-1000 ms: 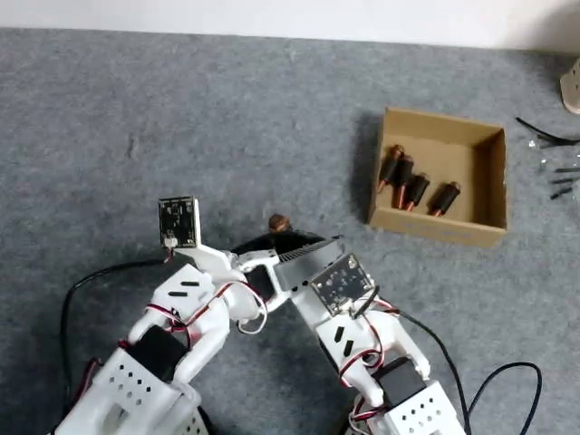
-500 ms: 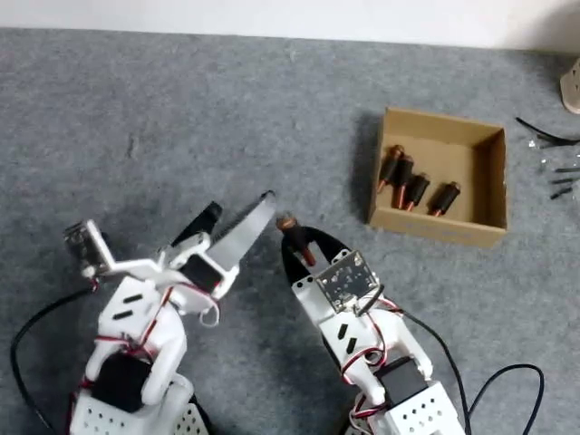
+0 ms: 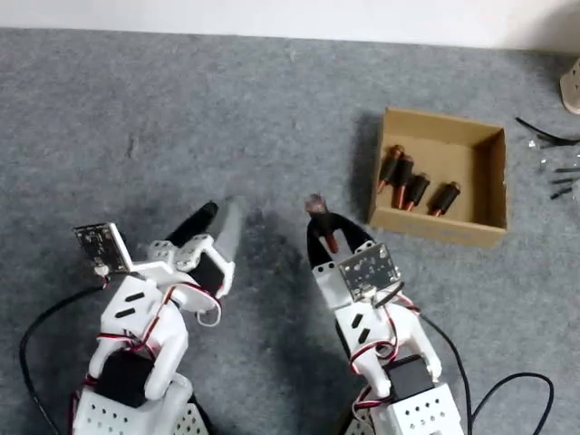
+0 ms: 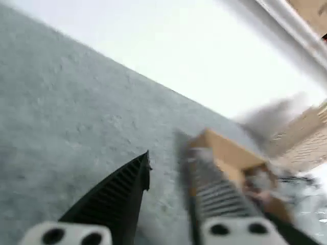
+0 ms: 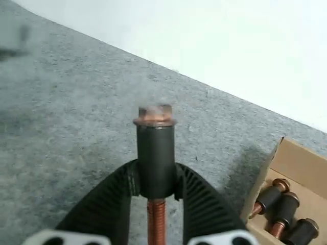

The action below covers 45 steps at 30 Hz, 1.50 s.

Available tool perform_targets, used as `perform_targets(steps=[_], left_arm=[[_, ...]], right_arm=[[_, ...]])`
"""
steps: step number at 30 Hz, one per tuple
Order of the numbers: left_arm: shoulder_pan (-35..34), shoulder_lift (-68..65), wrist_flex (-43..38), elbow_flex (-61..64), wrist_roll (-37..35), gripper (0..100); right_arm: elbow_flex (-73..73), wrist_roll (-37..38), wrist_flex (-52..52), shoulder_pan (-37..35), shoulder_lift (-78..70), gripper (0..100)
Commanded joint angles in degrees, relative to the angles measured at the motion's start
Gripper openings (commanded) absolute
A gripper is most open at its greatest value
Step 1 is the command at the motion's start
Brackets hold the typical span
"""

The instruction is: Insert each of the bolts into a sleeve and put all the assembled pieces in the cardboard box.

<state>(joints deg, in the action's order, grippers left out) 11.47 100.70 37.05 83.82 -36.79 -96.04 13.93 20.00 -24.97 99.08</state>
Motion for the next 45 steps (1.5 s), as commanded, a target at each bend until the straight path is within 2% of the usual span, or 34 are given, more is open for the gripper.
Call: perform_targets(steps=[1, 3, 7, 11, 16, 22, 26, 36, 45], left_arm=[[-6.2, -0.31, -1.85, 1.54, 5.01, 1], [-9.1, -0.31, -4.92, 3.74, 8.44, 1], [-8.75, -0.31, -11.6, 8.92, 15.12, 1], [-11.56, -0.31, -15.38, 12.26, 22.42, 1], [-11.47, -0.31, -16.62, 13.41, 22.68, 1], [-11.38, -0.31, -16.7, 13.41, 22.68, 1], [-11.38, -0.31, -16.7, 13.41, 22.77, 1], [-11.38, -0.75, -16.7, 13.49, 22.86, 1], [-11.38, -0.84, -16.62, 13.49, 22.86, 1]], right_arm=[[-6.11, 0.26, -2.59, 2.15, 0.31, 0.8], [-6.11, 0.26, -3.03, 4.09, 0.31, 0.8], [-6.11, 0.26, -3.38, 8.4, 0.31, 0.8], [-6.02, 0.44, -3.38, 12.88, 0.31, 0.9], [-5.58, 0.62, -3.38, 18.59, -0.22, 0.5], [2.24, 0.62, -3.12, 20.88, -4.18, 0.5], [14.11, 0.26, -3.21, 20.62, -19.03, 0.5], [52.62, 0.0, -3.12, 21.58, -69.67, 0.5], [81.27, -17.49, -1.89, 32.66, -103.52, 0.5]])
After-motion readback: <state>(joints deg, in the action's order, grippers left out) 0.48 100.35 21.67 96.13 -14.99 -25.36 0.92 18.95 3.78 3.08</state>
